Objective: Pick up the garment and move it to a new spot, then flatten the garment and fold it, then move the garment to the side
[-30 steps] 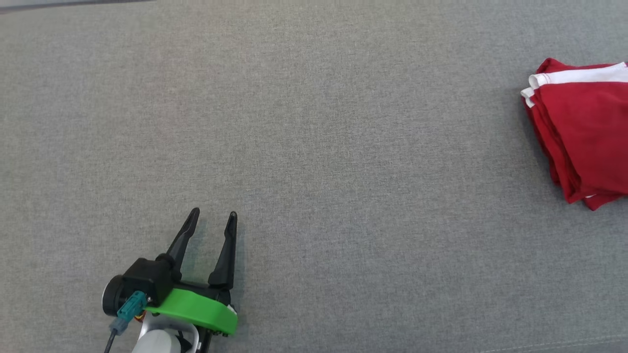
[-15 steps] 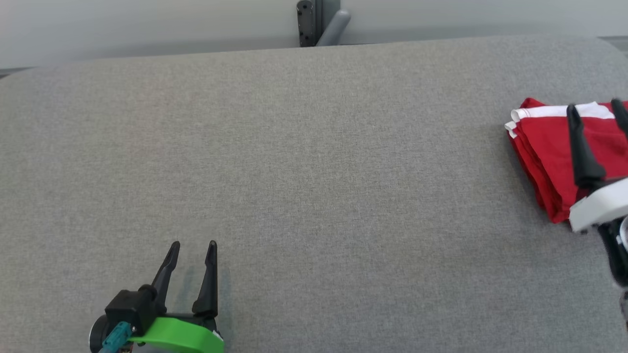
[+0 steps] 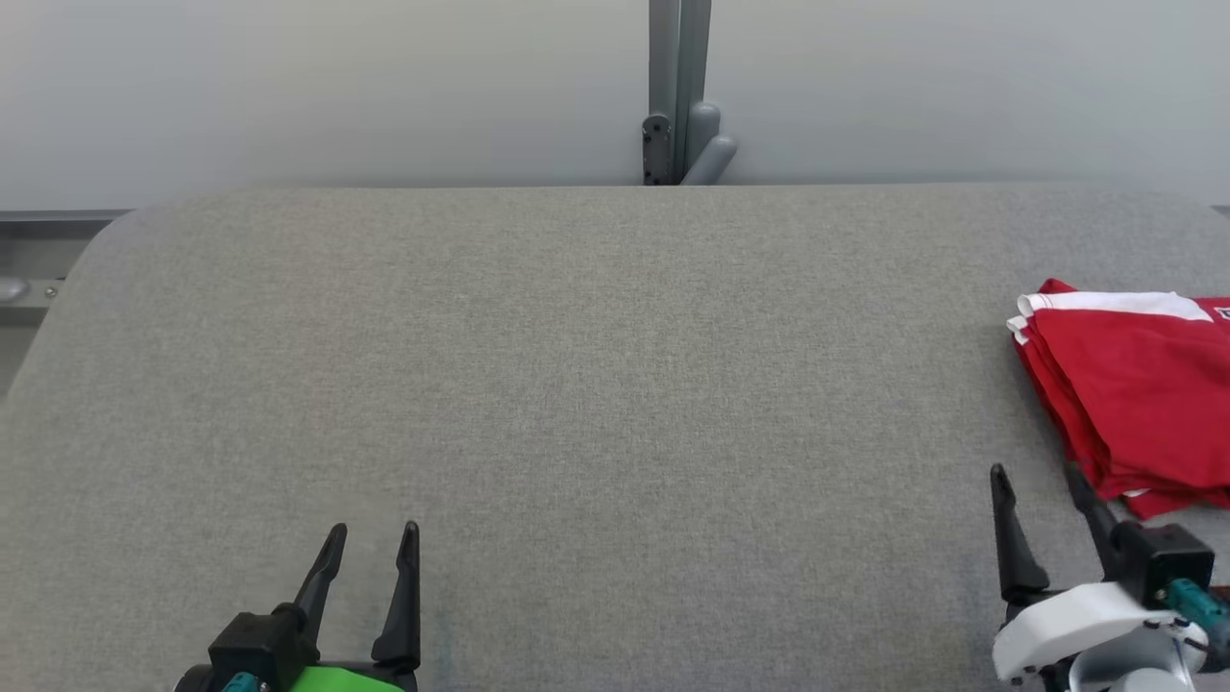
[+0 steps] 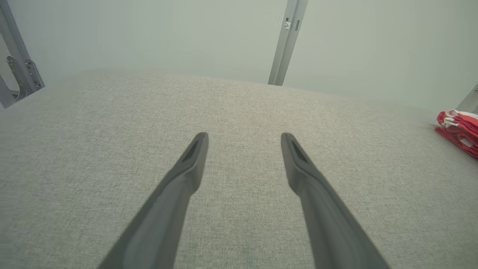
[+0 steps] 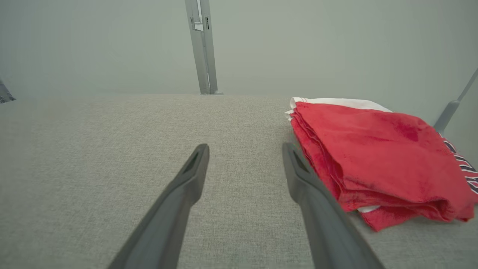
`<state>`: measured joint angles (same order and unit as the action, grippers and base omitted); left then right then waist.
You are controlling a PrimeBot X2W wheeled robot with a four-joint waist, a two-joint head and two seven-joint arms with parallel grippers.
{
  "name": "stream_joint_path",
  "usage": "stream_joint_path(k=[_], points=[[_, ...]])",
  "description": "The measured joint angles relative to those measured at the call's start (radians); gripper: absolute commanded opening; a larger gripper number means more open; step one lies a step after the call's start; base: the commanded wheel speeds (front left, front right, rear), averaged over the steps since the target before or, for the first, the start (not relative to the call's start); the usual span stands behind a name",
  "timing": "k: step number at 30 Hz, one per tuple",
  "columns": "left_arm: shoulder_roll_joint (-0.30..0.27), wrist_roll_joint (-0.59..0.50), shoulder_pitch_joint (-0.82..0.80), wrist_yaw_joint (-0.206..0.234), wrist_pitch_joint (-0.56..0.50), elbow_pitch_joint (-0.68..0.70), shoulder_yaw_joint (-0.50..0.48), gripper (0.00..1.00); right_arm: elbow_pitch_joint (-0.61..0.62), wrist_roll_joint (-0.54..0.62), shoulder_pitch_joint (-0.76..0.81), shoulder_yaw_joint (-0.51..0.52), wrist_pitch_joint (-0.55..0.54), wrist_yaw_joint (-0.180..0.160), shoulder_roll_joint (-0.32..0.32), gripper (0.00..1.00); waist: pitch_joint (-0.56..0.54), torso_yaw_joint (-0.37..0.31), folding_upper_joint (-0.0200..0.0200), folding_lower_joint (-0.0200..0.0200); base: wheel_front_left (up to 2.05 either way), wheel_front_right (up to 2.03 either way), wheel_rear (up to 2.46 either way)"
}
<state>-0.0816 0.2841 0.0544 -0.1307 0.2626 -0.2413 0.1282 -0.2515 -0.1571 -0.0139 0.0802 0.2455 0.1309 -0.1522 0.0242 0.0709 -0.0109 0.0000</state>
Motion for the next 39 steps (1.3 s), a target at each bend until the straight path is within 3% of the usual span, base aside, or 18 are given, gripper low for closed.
stream_joint_path(k=[4, 10, 20, 39], points=[[-0.001, 0.0, 0.001, 0.0, 0.0, 0.008, 0.003, 1.0, -0.033, 0.061, 0.02, 0.014, 0.013, 0.0, 0.055, 1.0, -0.024, 0.017, 0.0, 0.0, 0.0, 0.0, 0.0], [-0.001, 0.0, -0.003, 0.0, 0.0, 0.008, 0.017, 1.0, 0.016, 0.135, 0.061, 0.074, 0.016, 0.0, 0.097, 1.0, -0.04, 0.018, 0.0, 0.0, 0.0, 0.0, 0.0], [-0.008, 0.005, -0.004, 0.0, 0.0, -0.006, 0.026, 1.0, 0.021, 0.134, 0.072, 0.061, 0.016, 0.0, 0.102, 1.0, -0.047, -0.017, 0.0, 0.0, 0.0, 0.0, 0.0], [-0.006, 0.01, -0.006, 0.0, 0.0, -0.021, 0.024, 1.0, 0.006, 0.155, 0.053, 0.085, 0.016, 0.0, 0.103, 1.0, -0.039, -0.019, 0.0, 0.0, 0.0, 0.0, 0.0]])
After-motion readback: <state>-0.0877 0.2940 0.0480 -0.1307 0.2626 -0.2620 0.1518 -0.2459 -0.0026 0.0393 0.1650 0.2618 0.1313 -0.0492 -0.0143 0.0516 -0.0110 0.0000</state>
